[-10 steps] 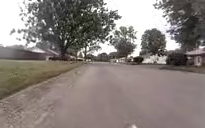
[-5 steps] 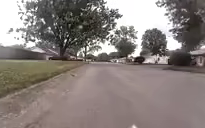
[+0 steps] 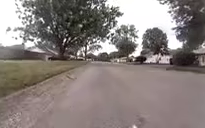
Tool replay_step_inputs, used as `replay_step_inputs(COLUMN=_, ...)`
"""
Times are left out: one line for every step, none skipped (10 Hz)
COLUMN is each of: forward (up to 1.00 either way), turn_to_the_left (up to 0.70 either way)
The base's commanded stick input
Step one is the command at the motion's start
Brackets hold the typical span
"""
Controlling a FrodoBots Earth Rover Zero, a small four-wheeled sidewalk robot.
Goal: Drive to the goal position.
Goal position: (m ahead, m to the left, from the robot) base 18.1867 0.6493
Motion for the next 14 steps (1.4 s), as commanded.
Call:
replay_step_inputs(forward=1.00, turn_to_the_left=0.00)
replay_step_inputs(forward=1.00, turn_to_the_left=0.00)
replay_step_inputs(forward=1.00, turn_to_the_left=0.00)
replay_step_inputs(forward=1.00, turn_to_the_left=0.00)
replay_step_inputs(forward=1.00, turn_to_the_left=0.00)
replay_step_inputs(forward=1.00, turn_to_the_left=0.00)
replay_step_inputs(forward=1.00, turn_to_the_left=0.00)
replay_step_inputs(forward=1.00, turn_to_the_left=0.00)
replay_step_inputs(forward=1.00, turn_to_the_left=0.00)
replay_step_inputs(forward=1.00, turn_to_the_left=0.00)
replay_step_inputs(forward=1.00, turn_to_the_left=0.00)
replay_step_inputs(forward=1.00, turn_to_the_left=0.00)
replay_step_inputs(forward=1.00, turn_to_the_left=0.00)
replay_step_inputs(forward=1.00, turn_to_the_left=0.00)
